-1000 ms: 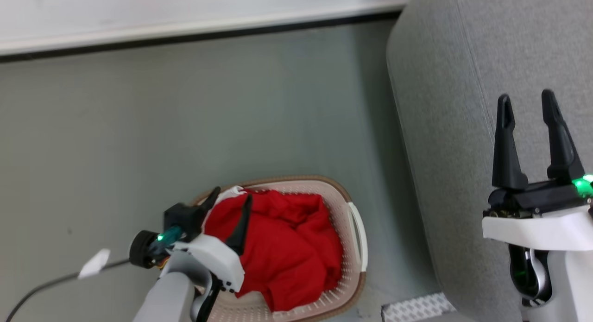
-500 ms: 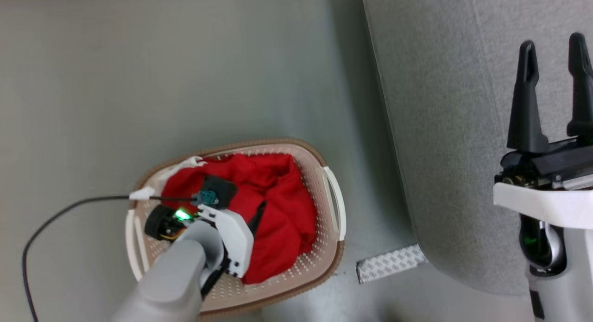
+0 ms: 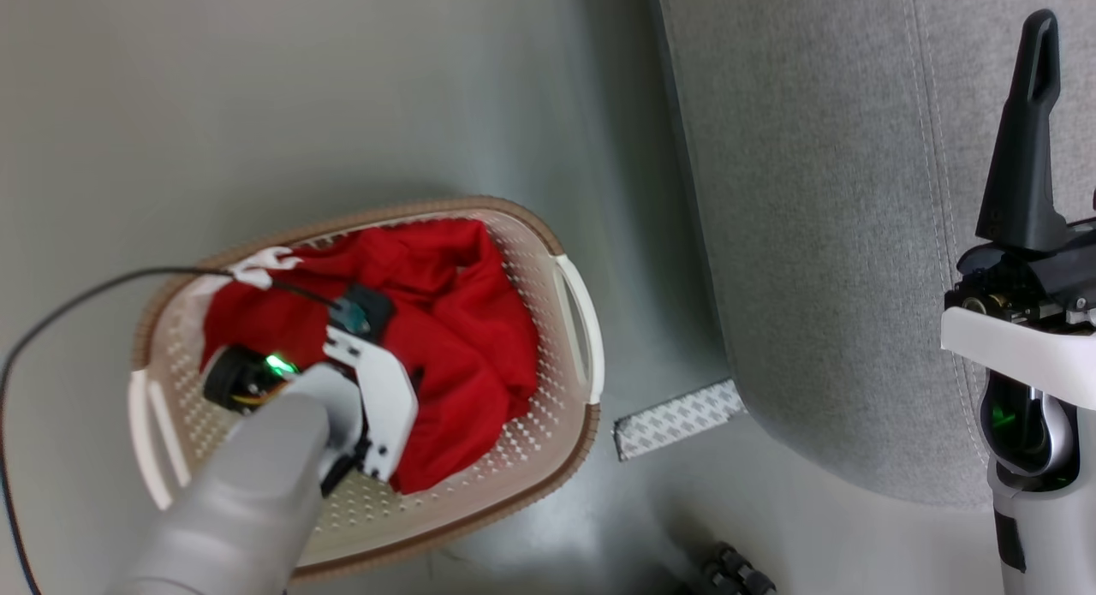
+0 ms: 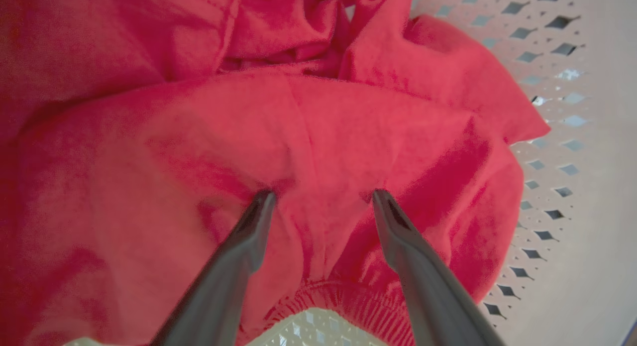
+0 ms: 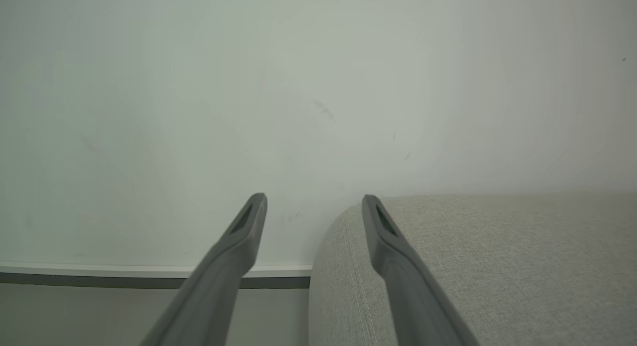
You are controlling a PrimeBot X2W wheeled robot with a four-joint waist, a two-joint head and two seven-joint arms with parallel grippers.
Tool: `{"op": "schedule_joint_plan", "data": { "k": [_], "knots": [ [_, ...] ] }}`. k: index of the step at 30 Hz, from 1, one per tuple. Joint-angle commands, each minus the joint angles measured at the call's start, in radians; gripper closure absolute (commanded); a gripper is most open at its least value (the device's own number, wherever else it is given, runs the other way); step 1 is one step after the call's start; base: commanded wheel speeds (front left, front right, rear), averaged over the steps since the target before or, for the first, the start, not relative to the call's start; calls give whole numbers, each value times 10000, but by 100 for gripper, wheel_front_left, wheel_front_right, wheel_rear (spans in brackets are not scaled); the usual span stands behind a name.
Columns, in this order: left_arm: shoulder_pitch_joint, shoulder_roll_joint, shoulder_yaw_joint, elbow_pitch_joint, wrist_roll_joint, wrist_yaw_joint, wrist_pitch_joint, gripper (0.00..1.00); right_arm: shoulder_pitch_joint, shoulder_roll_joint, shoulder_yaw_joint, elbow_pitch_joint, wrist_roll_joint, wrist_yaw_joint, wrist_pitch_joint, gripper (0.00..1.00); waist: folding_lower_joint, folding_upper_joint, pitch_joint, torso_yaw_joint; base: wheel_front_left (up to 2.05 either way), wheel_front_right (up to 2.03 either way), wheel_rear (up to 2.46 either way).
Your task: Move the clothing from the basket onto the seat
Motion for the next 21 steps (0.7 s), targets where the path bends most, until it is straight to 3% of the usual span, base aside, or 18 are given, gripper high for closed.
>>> {"op": "schedule_joint_plan", "data": {
  "k": [1,12,21],
  "knots": [
    [-220,124,-29,106,-171,12,79,0,-169,-6,3,-68,44,-21,-19,0,-1,0,265,-204,0,0,0],
    [-704,73,-1067,367,-989,11,1050,0,-104,-6,152,-196,131,-21,-19,0,-1,0,734,-288,0,0,0],
    [-853,637,-2227,-501,-2217,11,1436,0,25,-6,243,-411,-184,-21,-19,0,-1,0,1128,72,10,10,10]
  ]
}}
